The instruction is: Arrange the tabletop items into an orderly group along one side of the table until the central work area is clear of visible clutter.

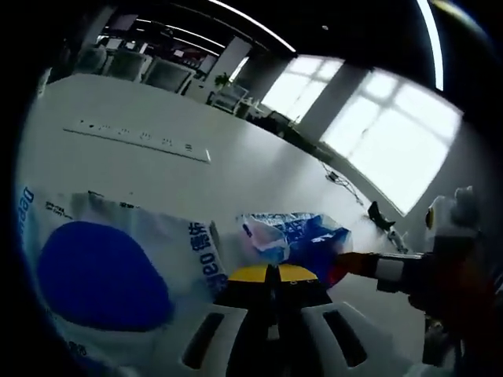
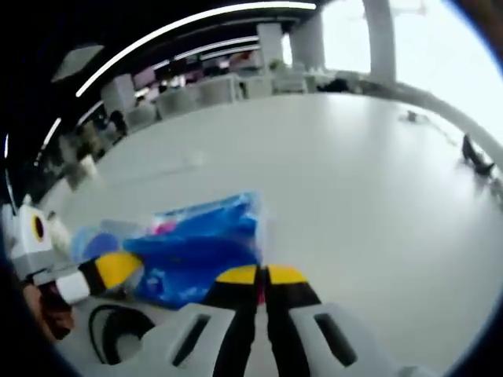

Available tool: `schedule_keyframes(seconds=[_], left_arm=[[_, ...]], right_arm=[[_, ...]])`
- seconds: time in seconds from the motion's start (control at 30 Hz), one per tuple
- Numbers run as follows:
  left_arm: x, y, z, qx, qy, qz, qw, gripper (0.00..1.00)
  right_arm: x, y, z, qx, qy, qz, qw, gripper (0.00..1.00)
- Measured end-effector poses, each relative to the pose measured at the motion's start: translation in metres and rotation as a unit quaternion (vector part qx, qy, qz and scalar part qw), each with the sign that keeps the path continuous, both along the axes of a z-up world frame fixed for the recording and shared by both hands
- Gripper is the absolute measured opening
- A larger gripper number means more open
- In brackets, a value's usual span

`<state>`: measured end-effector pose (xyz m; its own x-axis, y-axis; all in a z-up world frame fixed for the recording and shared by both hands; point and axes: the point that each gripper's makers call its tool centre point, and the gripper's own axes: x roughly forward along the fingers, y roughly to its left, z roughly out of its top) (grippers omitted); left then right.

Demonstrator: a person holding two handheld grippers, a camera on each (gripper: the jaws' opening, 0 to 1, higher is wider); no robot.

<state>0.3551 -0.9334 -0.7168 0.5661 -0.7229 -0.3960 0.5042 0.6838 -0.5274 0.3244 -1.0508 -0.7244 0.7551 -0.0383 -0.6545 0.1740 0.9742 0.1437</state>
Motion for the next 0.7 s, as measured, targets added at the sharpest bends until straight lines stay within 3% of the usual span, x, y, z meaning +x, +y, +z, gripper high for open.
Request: schedule_keyframes(seconds=[0.1, 0.17, 0.27, 0.57, 0.7], left_arm=[[0.000, 0.000, 0.000, 0.011, -0.015, 0.001, 0.9998, 0.00], [0.000, 0.000, -0.003, 0.014, -0.008, 0.005, 0.9999, 0.00], [-0.001, -0.001, -0.003, 0.019, -0.015, -0.002, 0.9997, 0.01], [0.001, 0.001, 0.000, 0.027, -0.029, -0.005, 0.9992, 0.05], [-0.003, 0.002, 0.004, 0.026, -0.030, -0.011, 0.9992, 0.06]], right_arm=[[0.001, 0.001, -0.005, 0.000, 0.007, 0.008, 0.9999, 0.00], [0.000, 0.001, -0.008, -0.006, 0.012, 0.012, 0.9998, 0.00], [0.001, -0.001, -0.012, -0.028, 0.017, 0.028, 0.9991, 0.02], [0.005, -0.006, -0.013, -0.024, 0.012, 0.022, 0.9994, 0.05], [0.002, -0.010, -0.011, -0.011, 0.008, 0.004, 0.9999, 0.16]])
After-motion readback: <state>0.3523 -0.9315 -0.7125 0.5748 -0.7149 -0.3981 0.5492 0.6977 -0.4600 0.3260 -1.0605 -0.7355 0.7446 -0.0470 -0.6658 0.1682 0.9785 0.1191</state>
